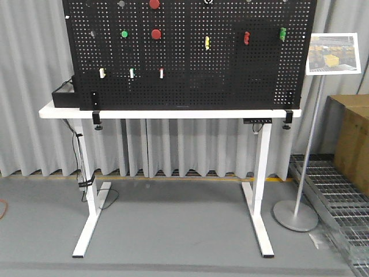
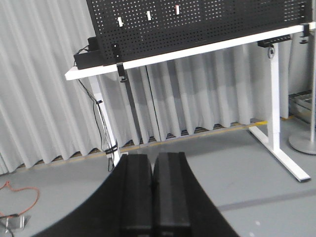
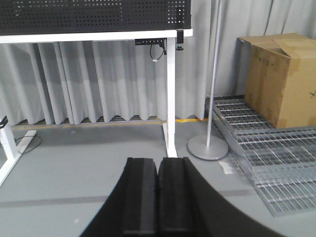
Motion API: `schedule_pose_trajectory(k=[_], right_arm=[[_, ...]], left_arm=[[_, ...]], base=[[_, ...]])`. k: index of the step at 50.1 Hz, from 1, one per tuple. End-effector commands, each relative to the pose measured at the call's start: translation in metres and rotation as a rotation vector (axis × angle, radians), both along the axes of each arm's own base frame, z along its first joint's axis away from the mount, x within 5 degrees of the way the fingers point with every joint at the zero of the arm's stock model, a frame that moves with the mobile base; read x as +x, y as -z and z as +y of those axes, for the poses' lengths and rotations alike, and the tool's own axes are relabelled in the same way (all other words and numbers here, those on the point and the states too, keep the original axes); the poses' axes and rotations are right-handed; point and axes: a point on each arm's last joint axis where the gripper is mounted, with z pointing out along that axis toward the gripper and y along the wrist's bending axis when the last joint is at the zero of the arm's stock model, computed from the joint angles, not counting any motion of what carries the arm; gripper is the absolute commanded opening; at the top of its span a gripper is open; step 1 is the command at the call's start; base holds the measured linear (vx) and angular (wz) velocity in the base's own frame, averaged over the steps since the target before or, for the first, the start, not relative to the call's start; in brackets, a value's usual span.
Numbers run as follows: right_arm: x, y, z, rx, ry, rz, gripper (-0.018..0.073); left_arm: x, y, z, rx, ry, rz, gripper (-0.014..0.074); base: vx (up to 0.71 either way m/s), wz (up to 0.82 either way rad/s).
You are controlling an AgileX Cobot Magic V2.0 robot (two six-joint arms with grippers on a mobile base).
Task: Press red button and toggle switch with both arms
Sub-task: 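Drive the base forward up to the black pegboard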
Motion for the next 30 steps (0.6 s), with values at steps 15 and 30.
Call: schedule_pose_trajectory(k=[15, 30], right_arm=[[-0.0001, -0.0048, -0.0001, -0.019, 0.002, -0.089, -0.0003], [-0.0001, -0.0048, -0.0001, -0.019, 0.002, -0.089, -0.0003]], left_arm=[[0.0003, 0.0033, 0.0007, -0.017, -0.007, -0.064, 0.0001], [0.0003, 0.0033, 0.0007, -0.017, -0.007, -0.064, 0.0001]], base=[[0.53, 0.03], [0.52, 0.04]])
